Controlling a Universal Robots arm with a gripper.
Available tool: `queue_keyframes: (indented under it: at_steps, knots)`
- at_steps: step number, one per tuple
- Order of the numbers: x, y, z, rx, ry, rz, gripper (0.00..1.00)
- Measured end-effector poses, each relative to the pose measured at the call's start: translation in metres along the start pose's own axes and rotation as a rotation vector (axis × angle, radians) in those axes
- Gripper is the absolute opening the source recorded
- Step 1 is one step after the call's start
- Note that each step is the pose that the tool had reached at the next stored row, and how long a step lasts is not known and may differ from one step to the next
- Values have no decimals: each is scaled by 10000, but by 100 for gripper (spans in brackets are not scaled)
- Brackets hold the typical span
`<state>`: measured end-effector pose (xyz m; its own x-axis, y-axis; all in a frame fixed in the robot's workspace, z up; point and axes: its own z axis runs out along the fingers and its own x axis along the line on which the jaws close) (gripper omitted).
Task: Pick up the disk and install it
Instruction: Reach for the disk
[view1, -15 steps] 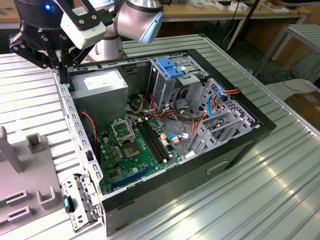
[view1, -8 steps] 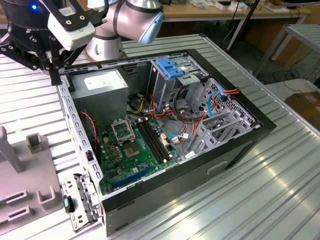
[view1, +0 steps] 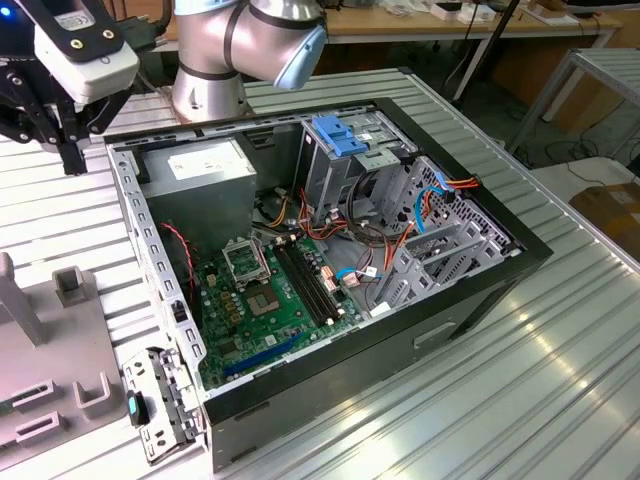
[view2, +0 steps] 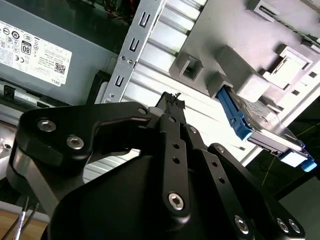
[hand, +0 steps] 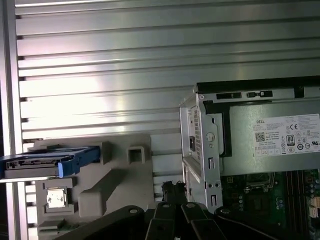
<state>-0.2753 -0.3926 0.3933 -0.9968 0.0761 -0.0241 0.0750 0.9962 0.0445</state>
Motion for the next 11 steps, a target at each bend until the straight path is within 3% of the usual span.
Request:
queue_keyframes:
  at_steps: [8,11]
  knots:
    - [222,126,0,1,0,1,11]
    - [386,169,-2,0,1,1,11]
